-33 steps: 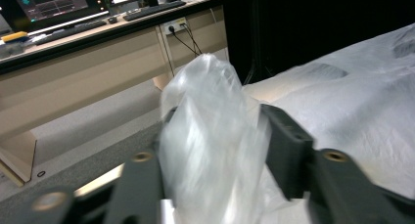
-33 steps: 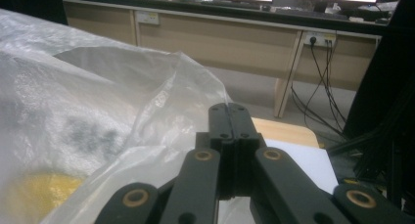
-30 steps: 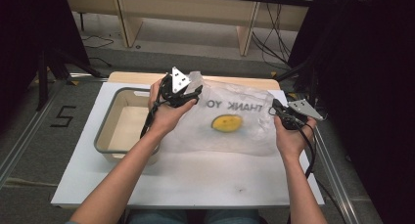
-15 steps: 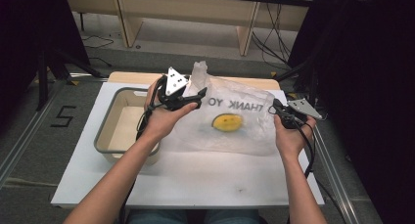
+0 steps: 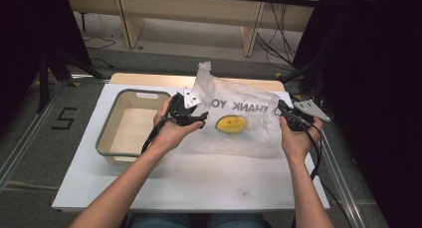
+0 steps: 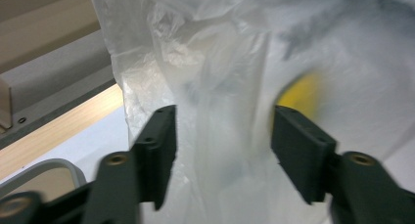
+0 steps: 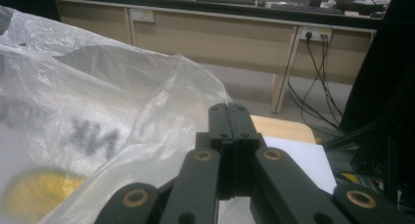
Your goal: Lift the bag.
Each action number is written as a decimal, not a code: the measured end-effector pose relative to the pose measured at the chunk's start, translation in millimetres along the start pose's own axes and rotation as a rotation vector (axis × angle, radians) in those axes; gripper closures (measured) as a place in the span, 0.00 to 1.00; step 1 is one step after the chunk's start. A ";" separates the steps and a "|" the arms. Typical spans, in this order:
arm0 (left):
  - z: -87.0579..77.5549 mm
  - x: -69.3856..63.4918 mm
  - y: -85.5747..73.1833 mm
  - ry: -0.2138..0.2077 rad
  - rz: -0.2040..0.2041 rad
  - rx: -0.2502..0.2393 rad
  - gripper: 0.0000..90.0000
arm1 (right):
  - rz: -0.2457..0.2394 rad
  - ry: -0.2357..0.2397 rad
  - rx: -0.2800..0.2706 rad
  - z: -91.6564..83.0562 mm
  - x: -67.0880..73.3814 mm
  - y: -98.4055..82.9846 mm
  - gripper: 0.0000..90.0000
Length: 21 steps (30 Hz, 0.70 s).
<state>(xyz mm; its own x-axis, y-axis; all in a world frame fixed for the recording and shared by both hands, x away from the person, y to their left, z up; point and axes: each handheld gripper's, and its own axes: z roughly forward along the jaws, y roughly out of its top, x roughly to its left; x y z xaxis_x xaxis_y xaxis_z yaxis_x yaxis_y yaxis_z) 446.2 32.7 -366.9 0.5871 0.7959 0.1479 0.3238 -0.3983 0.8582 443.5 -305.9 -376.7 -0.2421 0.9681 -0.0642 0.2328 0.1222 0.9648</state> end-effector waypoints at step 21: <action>25.3 9.8 -1.9 0.011 -0.089 0.067 0.99 | -0.028 0.054 -0.005 -13.2 -4.4 9.9 0.70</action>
<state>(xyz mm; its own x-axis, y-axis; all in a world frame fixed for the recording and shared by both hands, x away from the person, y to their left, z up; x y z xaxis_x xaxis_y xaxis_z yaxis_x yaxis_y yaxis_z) 470.1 29.8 -379.5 0.5455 0.8345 0.0779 0.4240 -0.3549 0.8332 434.4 -311.8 -363.4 -0.2992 0.9511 -0.0773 0.2207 0.1478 0.9641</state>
